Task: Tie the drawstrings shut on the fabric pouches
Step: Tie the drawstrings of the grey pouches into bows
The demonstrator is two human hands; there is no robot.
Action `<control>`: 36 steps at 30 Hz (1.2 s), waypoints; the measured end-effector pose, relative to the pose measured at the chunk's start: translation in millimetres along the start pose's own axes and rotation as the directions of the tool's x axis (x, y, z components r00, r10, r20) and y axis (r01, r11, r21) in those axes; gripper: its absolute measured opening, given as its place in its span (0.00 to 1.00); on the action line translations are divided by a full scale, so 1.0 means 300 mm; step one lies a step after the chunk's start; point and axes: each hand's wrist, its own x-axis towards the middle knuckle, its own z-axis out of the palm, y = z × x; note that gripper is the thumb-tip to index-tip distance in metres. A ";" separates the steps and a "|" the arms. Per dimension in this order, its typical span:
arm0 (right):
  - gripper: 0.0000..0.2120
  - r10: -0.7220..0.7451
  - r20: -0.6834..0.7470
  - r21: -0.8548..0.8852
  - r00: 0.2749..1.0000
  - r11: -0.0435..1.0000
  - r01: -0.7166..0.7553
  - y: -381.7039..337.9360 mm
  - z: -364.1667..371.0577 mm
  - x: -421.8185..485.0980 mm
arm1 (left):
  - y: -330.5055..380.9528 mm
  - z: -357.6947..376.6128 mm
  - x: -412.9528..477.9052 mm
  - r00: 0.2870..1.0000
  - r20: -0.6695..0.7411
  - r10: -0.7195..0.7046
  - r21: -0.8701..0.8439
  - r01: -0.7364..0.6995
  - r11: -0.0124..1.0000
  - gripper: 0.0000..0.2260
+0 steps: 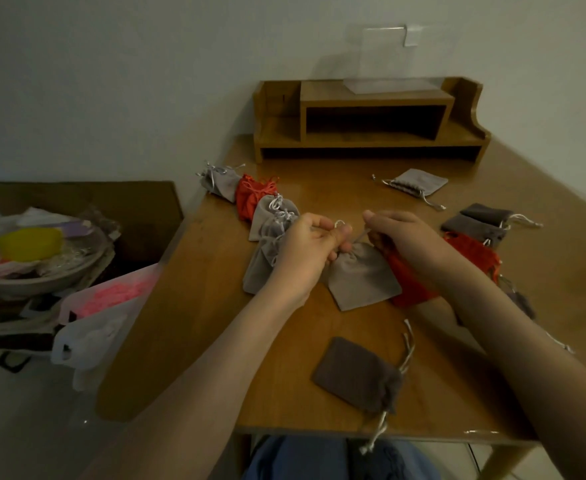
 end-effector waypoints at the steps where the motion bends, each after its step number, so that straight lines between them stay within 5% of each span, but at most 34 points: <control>1: 0.12 -0.013 0.040 0.088 0.999 0.996 0.009 -0.004 -0.001 -0.003 | 0.000 -0.001 0.003 1.000 -0.001 -0.001 0.010 0.001 1.000 0.07; 4: 0.09 -0.085 0.171 0.248 0.982 0.968 0.041 -0.006 -0.003 -0.008 | -0.001 -0.005 0.008 0.999 -0.023 -0.030 -0.013 0.030 0.999 0.06; 9: 0.05 -0.209 0.240 0.129 0.948 0.975 0.183 -0.004 0.009 -0.022 | -0.006 0.000 0.014 0.992 -0.091 -0.088 -0.063 0.082 0.995 0.04; 15: 0.06 -0.289 0.183 -0.132 0.940 0.940 0.315 0.008 0.019 -0.016 | -0.008 -0.001 0.013 0.997 -0.040 -0.066 0.002 0.066 0.998 0.08; 22: 0.11 -0.343 0.026 -0.152 0.939 0.927 0.343 0.027 0.035 -0.001 | -0.004 0.004 -0.001 0.997 -0.044 0.056 0.190 -0.047 0.981 0.12; 27: 0.12 -0.329 -0.030 -0.141 0.944 0.936 0.322 0.040 0.034 0.004 | 0.021 0.011 -0.031 0.982 0.089 0.165 0.424 -0.187 0.886 0.09; 36: 0.13 -0.374 0.006 -0.159 0.927 0.915 0.370 0.015 0.046 -0.003 | 0.003 0.007 -0.017 0.976 -0.032 0.216 0.211 -0.205 0.956 0.07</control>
